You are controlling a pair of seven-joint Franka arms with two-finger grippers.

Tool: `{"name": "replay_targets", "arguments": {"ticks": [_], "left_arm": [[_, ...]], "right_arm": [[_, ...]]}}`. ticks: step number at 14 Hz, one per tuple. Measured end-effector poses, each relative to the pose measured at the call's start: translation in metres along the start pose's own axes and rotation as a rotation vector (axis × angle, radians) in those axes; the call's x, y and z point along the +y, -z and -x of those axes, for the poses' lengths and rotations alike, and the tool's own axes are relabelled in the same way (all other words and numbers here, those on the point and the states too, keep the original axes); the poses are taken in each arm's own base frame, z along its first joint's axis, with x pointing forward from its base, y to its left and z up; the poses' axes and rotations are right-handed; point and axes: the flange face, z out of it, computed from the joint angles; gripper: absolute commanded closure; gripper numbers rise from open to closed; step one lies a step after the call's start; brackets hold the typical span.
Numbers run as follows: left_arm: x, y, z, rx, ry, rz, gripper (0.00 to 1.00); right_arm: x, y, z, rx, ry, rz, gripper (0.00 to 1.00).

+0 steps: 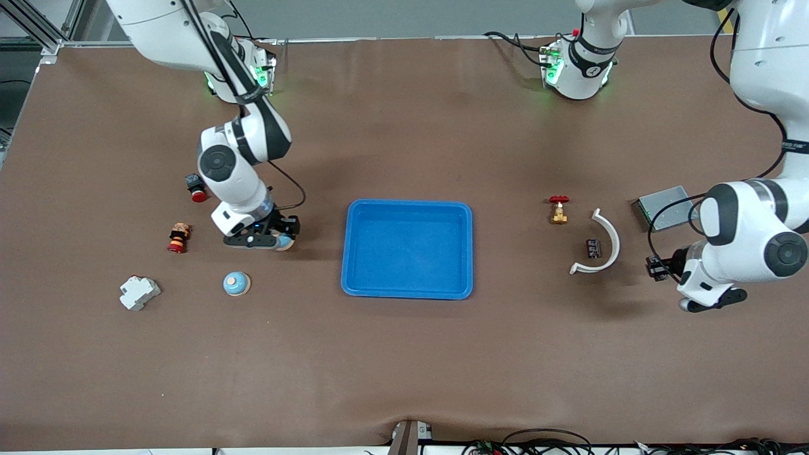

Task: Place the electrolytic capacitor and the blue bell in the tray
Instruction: 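Carry the bell and capacitor over the blue tray with both grippers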

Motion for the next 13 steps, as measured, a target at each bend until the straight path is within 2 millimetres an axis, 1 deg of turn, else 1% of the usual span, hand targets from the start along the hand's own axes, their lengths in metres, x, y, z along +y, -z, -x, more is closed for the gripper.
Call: {"name": "replay_targets", "arguments": {"ticks": [2,3,5,7,8,10,11,13], "left_arm": [[0.029,0.033,0.005,-0.006,0.074,0.010,1.00],[0.046,0.045,0.008,-0.008,0.111,0.018,1.00],[0.080,0.059,0.018,-0.013,0.183,0.034,1.00],[0.114,0.063,0.031,-0.019,0.253,0.045,1.00],[0.132,0.063,0.039,-0.021,0.289,0.043,1.00],[0.175,0.060,0.058,-0.024,0.356,0.029,1.00],[0.199,0.056,0.071,-0.025,0.384,0.019,1.00],[0.241,0.046,0.094,-0.031,0.430,-0.001,1.00]], "right_arm": [[-0.038,0.018,0.000,-0.021,-0.036,0.005,1.00],[-0.057,0.029,0.001,-0.023,-0.054,0.004,1.00],[-0.091,0.046,0.003,-0.024,-0.087,0.001,1.00],[-0.118,0.056,0.006,-0.021,-0.119,-0.003,1.00],[-0.130,0.056,0.007,-0.018,-0.135,-0.005,1.00],[-0.150,0.048,0.009,-0.017,-0.158,-0.005,1.00],[-0.158,0.042,0.009,-0.019,-0.170,-0.002,1.00],[-0.172,0.028,0.010,-0.023,-0.186,0.004,1.00]]}}
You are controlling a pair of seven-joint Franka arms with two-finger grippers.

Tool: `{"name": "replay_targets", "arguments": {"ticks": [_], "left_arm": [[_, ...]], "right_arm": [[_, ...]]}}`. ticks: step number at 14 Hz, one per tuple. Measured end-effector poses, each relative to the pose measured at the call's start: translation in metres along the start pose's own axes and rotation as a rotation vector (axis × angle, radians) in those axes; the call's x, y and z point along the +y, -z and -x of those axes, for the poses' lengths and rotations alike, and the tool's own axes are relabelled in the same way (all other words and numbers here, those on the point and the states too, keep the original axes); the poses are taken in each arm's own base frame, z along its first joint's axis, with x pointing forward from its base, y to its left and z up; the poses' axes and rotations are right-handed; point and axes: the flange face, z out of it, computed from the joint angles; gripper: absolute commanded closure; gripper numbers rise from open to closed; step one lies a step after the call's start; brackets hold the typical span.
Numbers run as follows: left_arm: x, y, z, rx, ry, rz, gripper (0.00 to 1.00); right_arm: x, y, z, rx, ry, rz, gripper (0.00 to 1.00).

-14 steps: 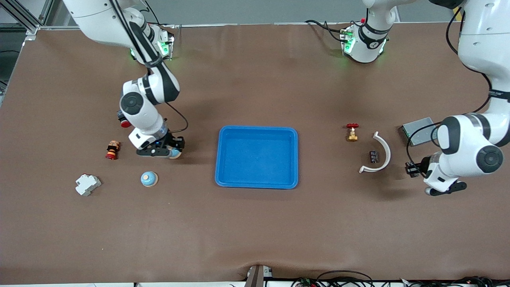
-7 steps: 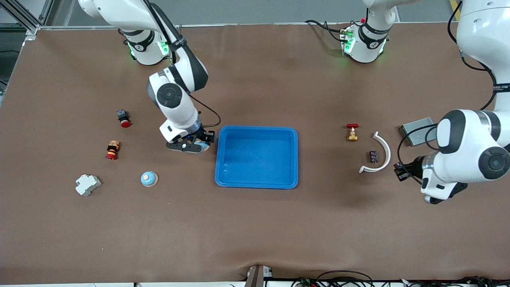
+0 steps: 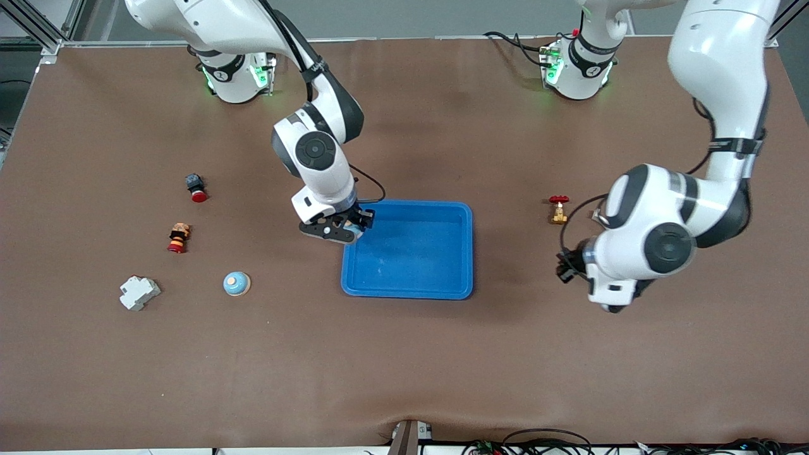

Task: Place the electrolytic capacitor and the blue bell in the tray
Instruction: 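Carry the bell and capacitor over the blue tray with both grippers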

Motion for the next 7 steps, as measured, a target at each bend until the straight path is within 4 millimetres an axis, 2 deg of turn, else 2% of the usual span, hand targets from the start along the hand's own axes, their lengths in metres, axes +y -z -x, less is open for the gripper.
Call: {"name": "replay_targets", "arguments": {"ticks": [4,7], "left_arm": [[0.039,-0.027,0.063,-0.003,0.062,-0.042,1.00],[0.056,-0.035,0.098,0.006,0.106,-0.056,1.00]], "right_arm": [[-0.022,-0.023,0.007,-0.005,-0.032,0.011,1.00],[-0.033,-0.039,0.008,-0.006,-0.046,0.017,1.00]]}}
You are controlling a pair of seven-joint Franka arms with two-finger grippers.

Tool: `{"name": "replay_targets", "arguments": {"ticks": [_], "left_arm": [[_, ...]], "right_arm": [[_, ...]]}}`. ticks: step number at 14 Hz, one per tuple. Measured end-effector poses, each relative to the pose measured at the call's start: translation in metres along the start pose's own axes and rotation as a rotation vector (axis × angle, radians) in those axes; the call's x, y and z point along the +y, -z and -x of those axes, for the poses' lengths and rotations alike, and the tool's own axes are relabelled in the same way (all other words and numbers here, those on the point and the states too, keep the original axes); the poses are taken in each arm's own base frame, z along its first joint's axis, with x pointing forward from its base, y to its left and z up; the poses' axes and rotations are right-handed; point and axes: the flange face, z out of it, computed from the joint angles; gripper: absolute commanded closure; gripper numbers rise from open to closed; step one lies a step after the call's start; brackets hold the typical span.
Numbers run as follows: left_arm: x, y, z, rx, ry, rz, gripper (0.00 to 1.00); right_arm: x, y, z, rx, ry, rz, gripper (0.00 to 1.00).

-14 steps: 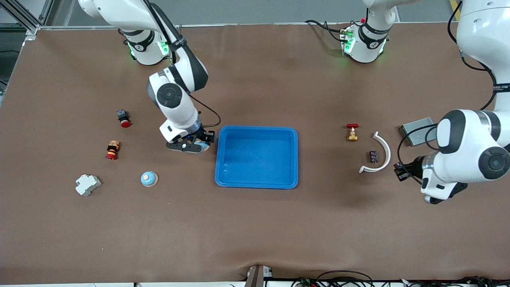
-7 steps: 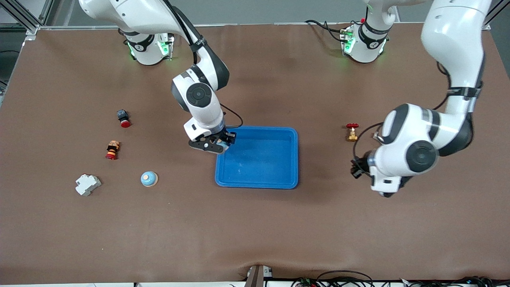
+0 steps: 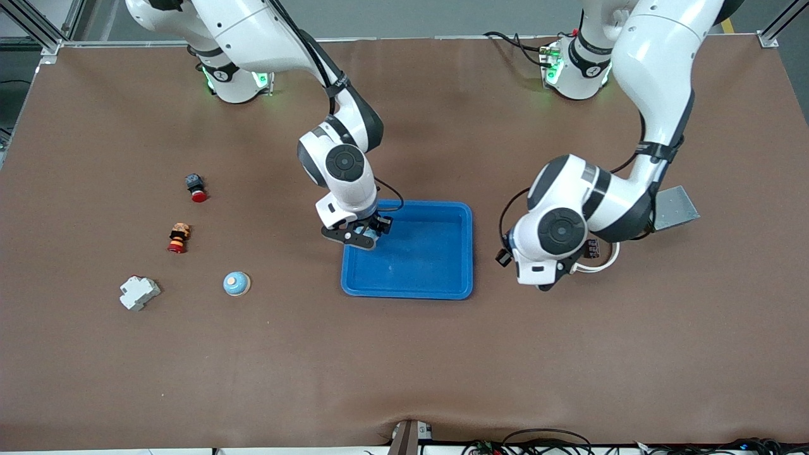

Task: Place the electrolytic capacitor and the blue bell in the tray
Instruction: 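Carry the bell and capacitor over the blue tray with both grippers, then open both grippers to drop the bell and capacitor into the tray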

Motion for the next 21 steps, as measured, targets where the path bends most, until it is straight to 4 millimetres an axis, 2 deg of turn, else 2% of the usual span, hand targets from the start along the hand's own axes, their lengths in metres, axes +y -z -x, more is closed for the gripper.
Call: {"name": "replay_targets", "arguments": {"ticks": [3,6,9,12,13,14,19,21], "left_arm": [[0.013,-0.010,0.045,0.011,0.015,-0.017,1.00],[0.025,-0.041,0.082,0.013,0.031,-0.060,1.00],[0.032,-0.064,0.106,0.014,0.040,-0.086,1.00],[0.036,-0.075,0.121,0.016,0.036,-0.094,1.00],[0.037,-0.077,0.123,0.016,0.033,-0.090,1.00],[0.039,-0.079,0.124,0.016,0.031,-0.081,1.00],[0.054,-0.094,0.120,0.021,0.027,0.004,1.00],[0.059,-0.099,0.118,0.022,0.026,0.037,1.00]], "right_arm": [[-0.005,-0.013,-0.001,-0.002,-0.002,0.005,1.00],[-0.012,-0.022,0.000,-0.003,-0.016,0.008,1.00],[-0.019,-0.026,0.001,-0.002,-0.037,0.007,1.00],[-0.024,-0.027,0.002,-0.001,-0.052,0.006,0.99],[-0.024,-0.027,0.001,-0.001,-0.062,0.007,0.54],[-0.025,-0.027,0.001,-0.001,-0.073,0.008,0.01],[-0.036,-0.031,0.008,-0.001,-0.077,0.009,0.00],[-0.042,-0.022,0.008,-0.016,-0.069,0.036,0.00]]}}
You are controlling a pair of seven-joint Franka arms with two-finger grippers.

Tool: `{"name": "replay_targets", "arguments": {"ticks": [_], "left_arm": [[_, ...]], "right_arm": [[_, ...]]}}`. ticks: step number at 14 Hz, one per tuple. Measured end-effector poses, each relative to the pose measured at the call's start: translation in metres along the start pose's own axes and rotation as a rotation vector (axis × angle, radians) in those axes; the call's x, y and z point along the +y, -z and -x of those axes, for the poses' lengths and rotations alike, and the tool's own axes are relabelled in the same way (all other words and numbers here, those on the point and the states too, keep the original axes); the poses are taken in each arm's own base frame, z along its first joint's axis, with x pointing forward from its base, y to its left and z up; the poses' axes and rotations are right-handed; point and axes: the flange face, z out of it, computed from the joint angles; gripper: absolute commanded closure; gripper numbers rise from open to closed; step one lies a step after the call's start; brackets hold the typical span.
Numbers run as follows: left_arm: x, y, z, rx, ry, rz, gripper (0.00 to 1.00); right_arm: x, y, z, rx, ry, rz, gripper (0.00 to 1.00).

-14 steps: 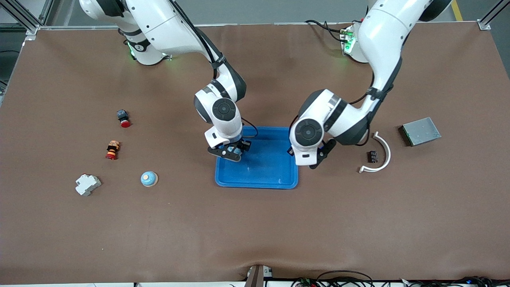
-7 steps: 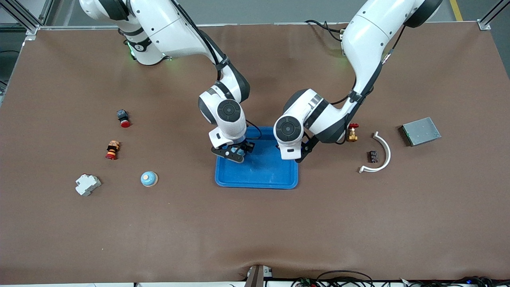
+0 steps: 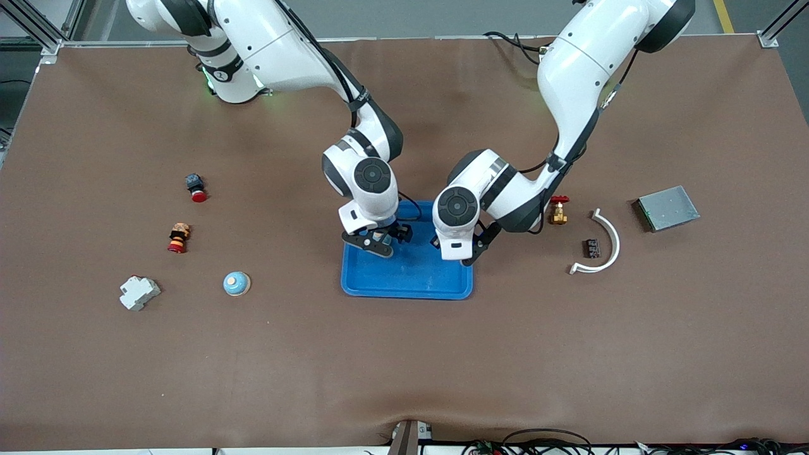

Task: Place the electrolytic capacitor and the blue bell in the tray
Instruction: 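Open both grippers to drop the bell and capacitor into the tray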

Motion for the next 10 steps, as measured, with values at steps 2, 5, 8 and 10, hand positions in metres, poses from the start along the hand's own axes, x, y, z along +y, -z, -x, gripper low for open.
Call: {"name": "replay_targets", "arguments": {"ticks": [2,5,8,10], "left_arm": [[0.003,-0.002,0.000,-0.003,0.001,0.025,1.00],[0.005,-0.007,-0.001,-0.006,0.004,0.031,1.00],[0.006,-0.009,0.006,-0.005,0.019,0.031,1.00],[0.006,-0.010,0.015,-0.003,0.018,0.030,0.91]], "right_arm": [[-0.004,0.019,-0.008,-0.017,0.045,0.042,0.00],[0.011,0.046,-0.048,-0.027,0.117,0.062,0.00],[0.049,0.072,-0.103,-0.049,0.122,0.070,0.00],[0.077,0.092,-0.137,-0.041,0.079,0.052,0.00]]}}
